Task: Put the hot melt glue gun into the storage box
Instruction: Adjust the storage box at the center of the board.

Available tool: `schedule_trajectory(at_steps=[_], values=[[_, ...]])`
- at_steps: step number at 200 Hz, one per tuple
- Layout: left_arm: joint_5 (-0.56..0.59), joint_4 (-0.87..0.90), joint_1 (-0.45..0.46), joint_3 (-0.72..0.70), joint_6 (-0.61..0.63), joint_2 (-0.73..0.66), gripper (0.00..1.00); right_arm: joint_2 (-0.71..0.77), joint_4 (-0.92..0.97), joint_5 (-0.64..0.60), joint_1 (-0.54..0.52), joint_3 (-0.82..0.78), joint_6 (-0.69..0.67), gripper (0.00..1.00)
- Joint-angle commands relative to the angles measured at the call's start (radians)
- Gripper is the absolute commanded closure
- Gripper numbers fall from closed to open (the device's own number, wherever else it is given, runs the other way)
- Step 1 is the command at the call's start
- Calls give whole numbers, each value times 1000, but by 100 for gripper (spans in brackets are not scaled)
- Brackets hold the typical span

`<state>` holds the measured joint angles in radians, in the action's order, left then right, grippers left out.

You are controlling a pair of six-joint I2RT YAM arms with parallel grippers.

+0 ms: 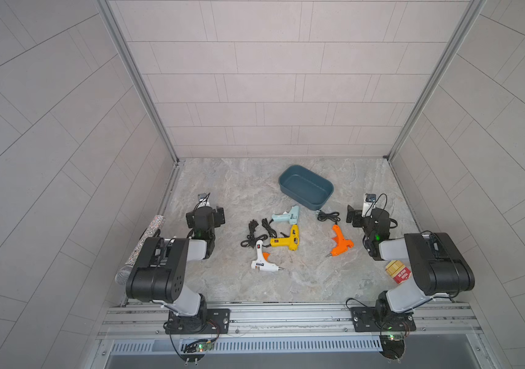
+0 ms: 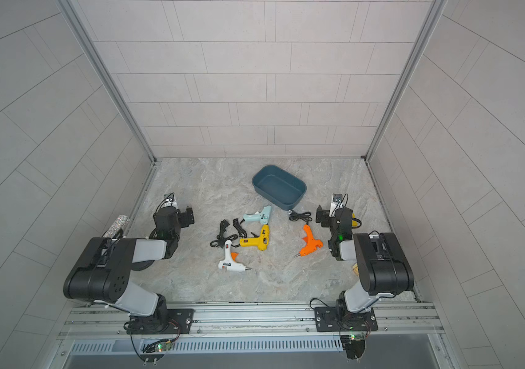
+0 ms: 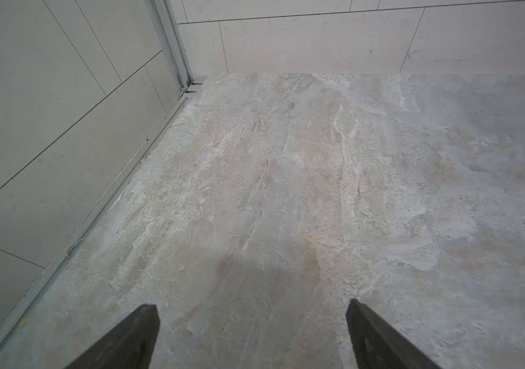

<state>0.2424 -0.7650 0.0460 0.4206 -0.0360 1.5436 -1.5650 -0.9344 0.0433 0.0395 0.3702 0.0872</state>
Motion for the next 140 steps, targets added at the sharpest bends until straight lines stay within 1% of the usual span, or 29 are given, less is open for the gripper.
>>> schedule_trajectory(at_steps=[1,77,114,140], values=[[-5,-2,-6,14,-4,-6,0,2,8,0,-3,6,-4,0],[-3,-2,-6,12,-4,-8,0,-1,2,0,-3,4,-4,0],[-39,4,-9,18,2,-7,0,-2,6,0,-3,7,-2,0],[-43,1,-8,16,7,-8,0,1,12,0,-4,8,-1,0]])
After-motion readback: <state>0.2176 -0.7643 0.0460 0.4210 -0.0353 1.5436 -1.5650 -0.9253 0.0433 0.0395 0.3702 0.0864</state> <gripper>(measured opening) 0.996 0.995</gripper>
